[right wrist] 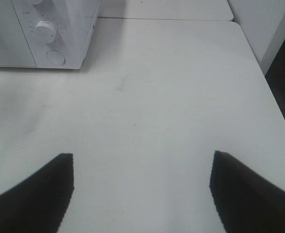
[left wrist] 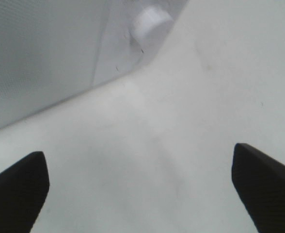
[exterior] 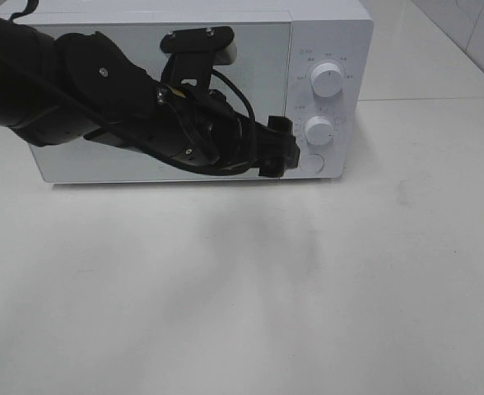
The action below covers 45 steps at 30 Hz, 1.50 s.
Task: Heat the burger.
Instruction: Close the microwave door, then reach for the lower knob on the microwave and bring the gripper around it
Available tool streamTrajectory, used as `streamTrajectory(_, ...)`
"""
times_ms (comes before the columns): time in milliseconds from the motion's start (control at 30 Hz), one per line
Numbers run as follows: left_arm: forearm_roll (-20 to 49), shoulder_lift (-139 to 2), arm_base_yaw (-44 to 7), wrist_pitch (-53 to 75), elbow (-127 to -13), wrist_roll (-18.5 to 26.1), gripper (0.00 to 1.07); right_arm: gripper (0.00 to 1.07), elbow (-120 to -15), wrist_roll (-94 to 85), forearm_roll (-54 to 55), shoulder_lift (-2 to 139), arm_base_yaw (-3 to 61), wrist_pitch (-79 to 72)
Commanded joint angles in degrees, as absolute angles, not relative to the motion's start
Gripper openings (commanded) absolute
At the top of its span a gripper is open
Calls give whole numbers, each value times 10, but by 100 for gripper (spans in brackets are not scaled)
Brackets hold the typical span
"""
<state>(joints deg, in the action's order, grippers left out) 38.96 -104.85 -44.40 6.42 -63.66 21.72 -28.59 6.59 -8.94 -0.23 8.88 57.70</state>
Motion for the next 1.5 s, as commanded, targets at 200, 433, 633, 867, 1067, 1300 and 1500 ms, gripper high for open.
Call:
streamTrajectory(200,255,-1003,-445,322,-635,202,99,75,-285,63,-91,-18,87,572)
streamTrajectory(433,143,-959,-445,406,-635,77,99,75,-285,63,-91,-18,87,572)
streamTrajectory(633,44,-904,-419,496,-635,-36,99,75,-285,63,-91,-18,87,572)
streamTrajectory(867,68,-845,-324,564,-635,0,99,75,-285,63,-91,-18,87,572)
streamTrajectory(1067,81,-777,-198,625,-635,31,99,75,-285,63,-91,-18,87,572)
streamTrajectory(1300,81,-700,-52,704,-628,49,99,75,-285,63,-91,-18,87,572)
streamTrajectory(1500,75,-635,-6,722,-568,61,99,75,-285,63,-91,-18,87,572)
